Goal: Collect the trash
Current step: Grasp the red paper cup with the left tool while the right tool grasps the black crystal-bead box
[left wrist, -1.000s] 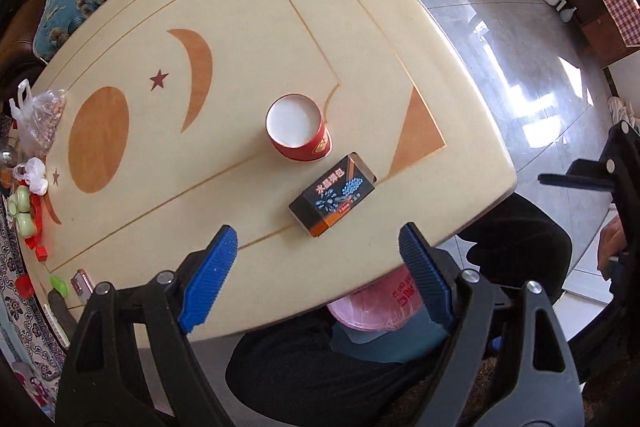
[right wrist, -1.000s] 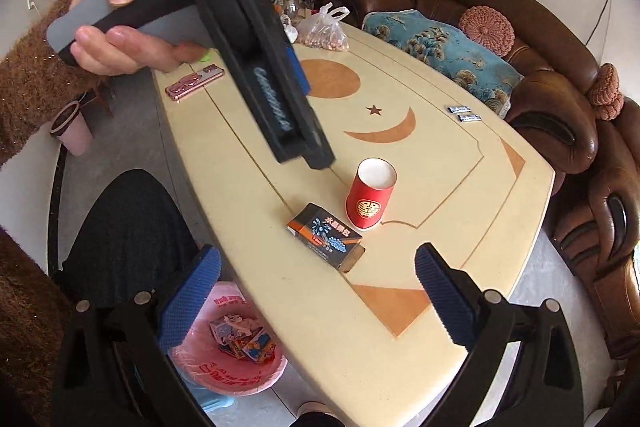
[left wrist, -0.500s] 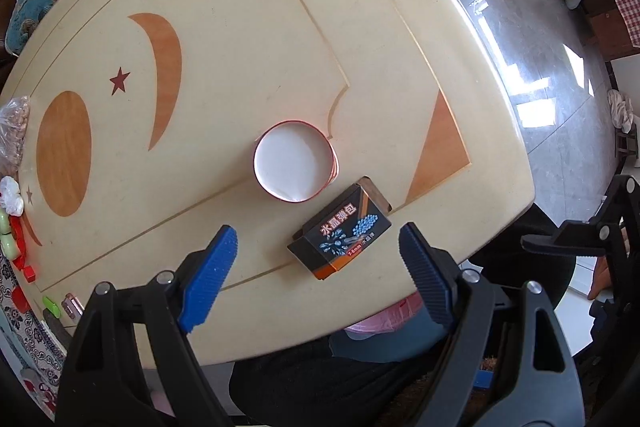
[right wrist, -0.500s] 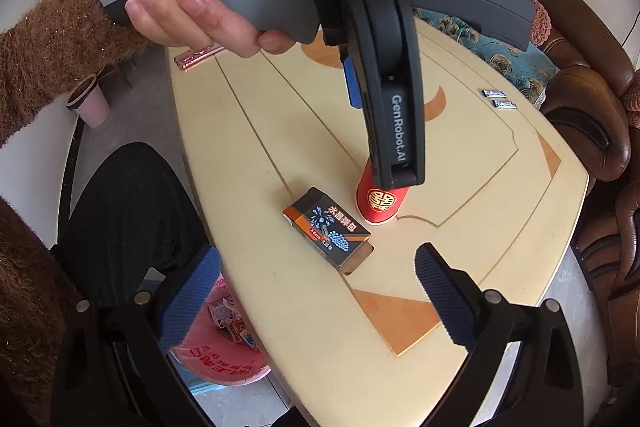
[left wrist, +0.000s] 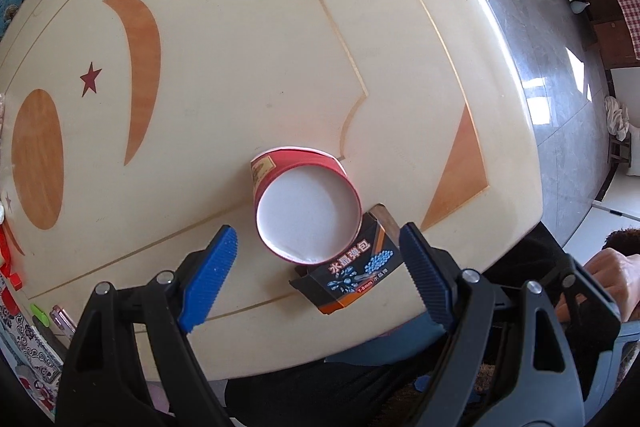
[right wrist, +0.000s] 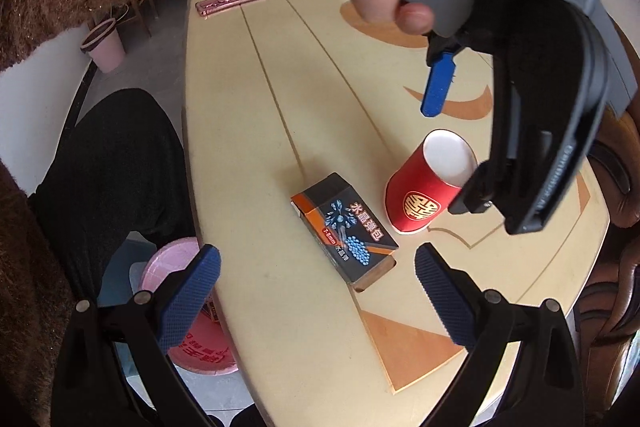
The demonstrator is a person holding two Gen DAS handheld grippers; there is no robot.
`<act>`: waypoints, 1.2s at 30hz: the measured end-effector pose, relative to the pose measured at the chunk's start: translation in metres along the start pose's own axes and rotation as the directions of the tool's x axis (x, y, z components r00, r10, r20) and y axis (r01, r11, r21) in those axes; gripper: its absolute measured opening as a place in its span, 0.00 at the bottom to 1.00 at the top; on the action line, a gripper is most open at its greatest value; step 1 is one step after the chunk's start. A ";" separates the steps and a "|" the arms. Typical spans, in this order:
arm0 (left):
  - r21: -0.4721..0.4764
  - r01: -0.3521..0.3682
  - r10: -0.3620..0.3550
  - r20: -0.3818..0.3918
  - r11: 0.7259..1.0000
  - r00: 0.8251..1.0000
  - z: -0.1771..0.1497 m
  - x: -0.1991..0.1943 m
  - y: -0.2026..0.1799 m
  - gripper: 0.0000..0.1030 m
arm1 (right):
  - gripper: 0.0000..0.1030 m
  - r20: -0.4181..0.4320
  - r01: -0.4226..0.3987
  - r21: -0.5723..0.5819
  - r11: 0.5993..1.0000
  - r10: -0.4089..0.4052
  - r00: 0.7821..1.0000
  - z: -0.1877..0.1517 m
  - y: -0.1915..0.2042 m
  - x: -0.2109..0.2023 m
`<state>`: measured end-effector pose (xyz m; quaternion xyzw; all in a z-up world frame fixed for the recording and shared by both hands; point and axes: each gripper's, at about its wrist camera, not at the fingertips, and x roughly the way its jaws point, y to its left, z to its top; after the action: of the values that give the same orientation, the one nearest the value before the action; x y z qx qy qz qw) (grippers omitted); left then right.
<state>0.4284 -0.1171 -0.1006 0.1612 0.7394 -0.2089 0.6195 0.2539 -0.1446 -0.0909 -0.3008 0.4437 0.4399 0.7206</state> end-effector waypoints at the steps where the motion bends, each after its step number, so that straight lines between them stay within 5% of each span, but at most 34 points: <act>1: -0.004 0.002 -0.002 -0.006 1.000 1.000 0.001 0.003 0.001 0.79 | 0.93 -0.003 0.009 -0.010 1.000 -0.009 1.000 0.000 0.000 0.005; 23: -0.025 0.041 -0.044 -0.112 0.999 0.993 0.026 0.041 0.028 0.79 | 0.92 -0.129 0.002 -0.121 0.993 -0.018 0.992 0.005 -0.015 0.108; 28: -0.038 0.043 -0.047 -0.116 0.998 0.992 0.027 0.045 0.036 0.78 | 0.92 -0.100 -0.061 0.030 0.998 0.064 0.993 0.000 -0.024 0.112; 32: -0.049 0.057 -0.063 -0.124 0.997 0.990 0.028 0.048 0.041 0.68 | 0.88 -0.083 -0.024 0.106 0.994 0.033 0.996 -0.006 -0.020 0.110; 36: -0.058 0.048 -0.054 -0.115 0.997 0.992 0.034 0.045 0.050 0.68 | 0.78 -0.093 0.011 0.173 0.985 0.005 0.996 -0.008 -0.013 0.105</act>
<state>0.4738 -0.0919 -0.1548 0.1370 0.7835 -0.1946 0.5741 0.2864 -0.1180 -0.1888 -0.2578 0.5127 0.3842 0.7233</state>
